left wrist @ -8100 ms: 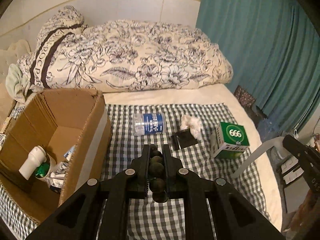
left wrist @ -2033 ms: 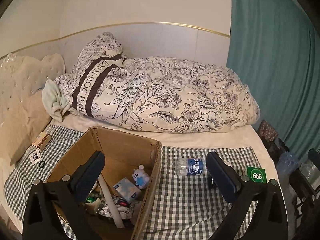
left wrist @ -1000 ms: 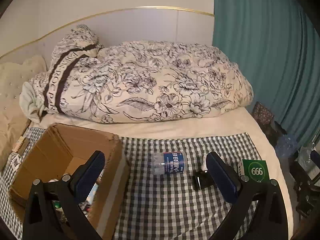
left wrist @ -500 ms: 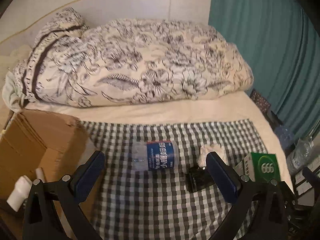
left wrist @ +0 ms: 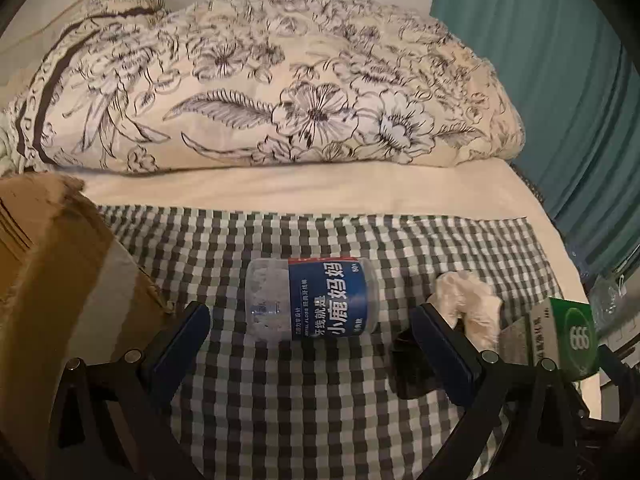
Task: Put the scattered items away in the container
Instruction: 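Lower right tool onto the green medicine box while left tool approaches the blue-label bottle, then close right tool on the green medicine box while left tool grasps the blue-label bottle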
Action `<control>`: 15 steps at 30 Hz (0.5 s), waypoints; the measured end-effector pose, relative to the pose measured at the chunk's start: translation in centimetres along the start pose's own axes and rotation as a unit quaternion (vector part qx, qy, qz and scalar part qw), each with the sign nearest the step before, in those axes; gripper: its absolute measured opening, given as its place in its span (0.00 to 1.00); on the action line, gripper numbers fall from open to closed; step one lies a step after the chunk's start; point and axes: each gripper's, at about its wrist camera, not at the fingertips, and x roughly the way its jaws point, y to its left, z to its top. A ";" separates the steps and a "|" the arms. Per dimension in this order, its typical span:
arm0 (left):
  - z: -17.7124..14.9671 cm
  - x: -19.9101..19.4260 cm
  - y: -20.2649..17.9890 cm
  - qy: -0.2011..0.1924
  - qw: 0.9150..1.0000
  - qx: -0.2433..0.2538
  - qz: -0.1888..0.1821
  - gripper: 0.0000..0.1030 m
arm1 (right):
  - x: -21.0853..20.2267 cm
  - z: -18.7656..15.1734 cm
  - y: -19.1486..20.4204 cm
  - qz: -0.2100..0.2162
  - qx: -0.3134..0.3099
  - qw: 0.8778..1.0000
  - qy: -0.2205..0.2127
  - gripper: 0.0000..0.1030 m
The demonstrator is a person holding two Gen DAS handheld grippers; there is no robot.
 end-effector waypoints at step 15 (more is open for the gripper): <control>0.5 5.6 0.5 0.039 0.999 -0.014 0.001 1.00 | 3.6 -0.2 -0.5 0.004 0.026 0.999 0.022 1.00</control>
